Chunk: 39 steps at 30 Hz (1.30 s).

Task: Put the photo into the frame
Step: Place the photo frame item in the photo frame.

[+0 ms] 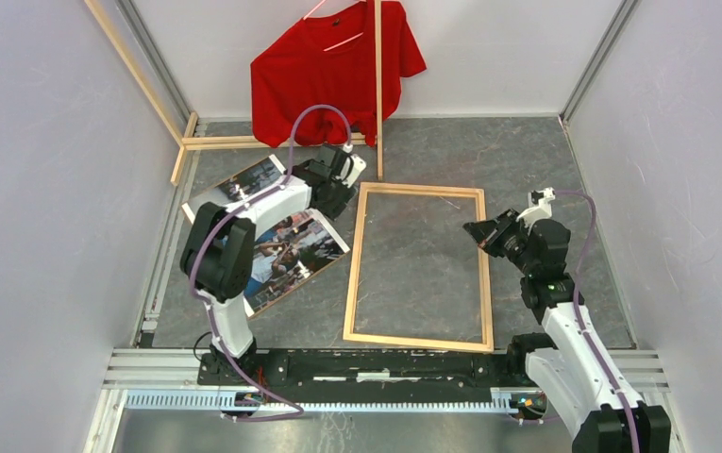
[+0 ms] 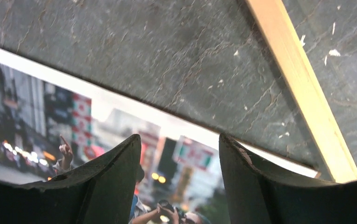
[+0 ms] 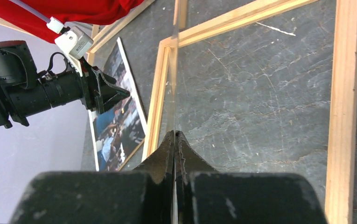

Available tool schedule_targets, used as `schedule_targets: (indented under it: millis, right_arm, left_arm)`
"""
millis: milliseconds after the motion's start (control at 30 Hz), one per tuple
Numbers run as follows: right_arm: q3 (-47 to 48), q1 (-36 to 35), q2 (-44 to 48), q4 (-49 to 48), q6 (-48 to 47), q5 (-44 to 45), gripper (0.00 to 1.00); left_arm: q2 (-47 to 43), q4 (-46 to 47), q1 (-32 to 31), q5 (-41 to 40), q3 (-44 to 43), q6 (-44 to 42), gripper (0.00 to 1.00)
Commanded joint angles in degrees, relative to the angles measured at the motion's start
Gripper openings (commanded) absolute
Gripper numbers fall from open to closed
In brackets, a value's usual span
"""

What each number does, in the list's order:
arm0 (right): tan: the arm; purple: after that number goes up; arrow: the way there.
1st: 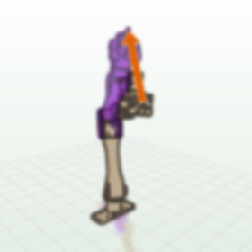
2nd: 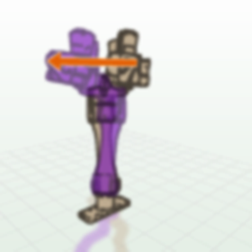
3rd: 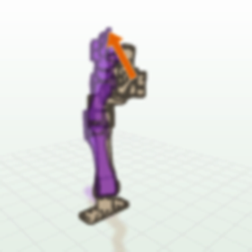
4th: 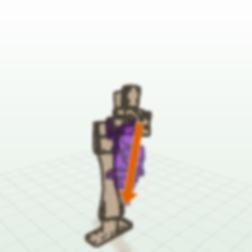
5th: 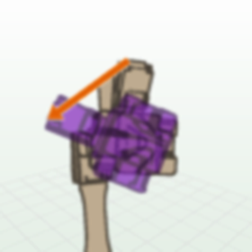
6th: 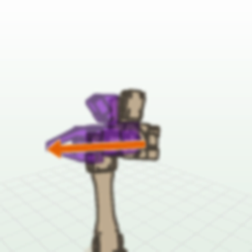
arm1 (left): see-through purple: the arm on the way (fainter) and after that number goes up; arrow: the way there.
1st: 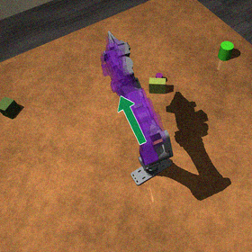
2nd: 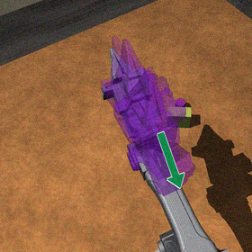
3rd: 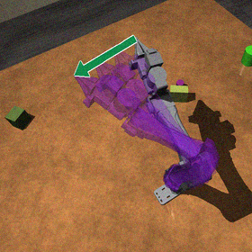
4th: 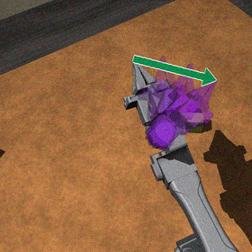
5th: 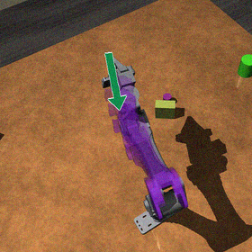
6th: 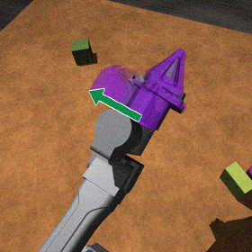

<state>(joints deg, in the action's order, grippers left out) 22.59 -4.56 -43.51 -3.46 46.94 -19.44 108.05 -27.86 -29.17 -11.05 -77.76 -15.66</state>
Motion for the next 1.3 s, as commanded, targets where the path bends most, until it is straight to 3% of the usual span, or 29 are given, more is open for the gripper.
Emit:
schedule_targets:
  millis: [0, 400, 800, 1067, 1267]
  right_arm:
    - [2.5, 0.0, 2.1, -4.1, 2.3, -1.6, 0.00]
    - [3.0, 0.0, 2.3, -12.1, 14.2, -7.7, 0.00]
    - [5.5, 0.0, 2.6, -18.3, 22.7, -11.9, 0.00]
    - [1.0, -0.3, 1.2, -31.1, 32.7, -14.3, 0.00]
    - [3.5, -2.8, -0.2, -31.3, 34.4, -14.2, 0.00]
  left_arm:
    - [-5.4, -1.4, 1.5, 4.6, 2.6, 4.0, 0.69]
    - [-8.3, -0.8, 2.6, 9.9, 7.6, 6.6, 0.69]
    - [-9.8, -2.2, 13.2, 14.0, 3.2, 7.5, 0.69]
    - [-10.8, -2.3, 14.4, 14.0, 4.2, 7.2, 0.69]
    - [-10.4, -2.1, 14.6, 14.2, 4.1, 7.3, 0.69]
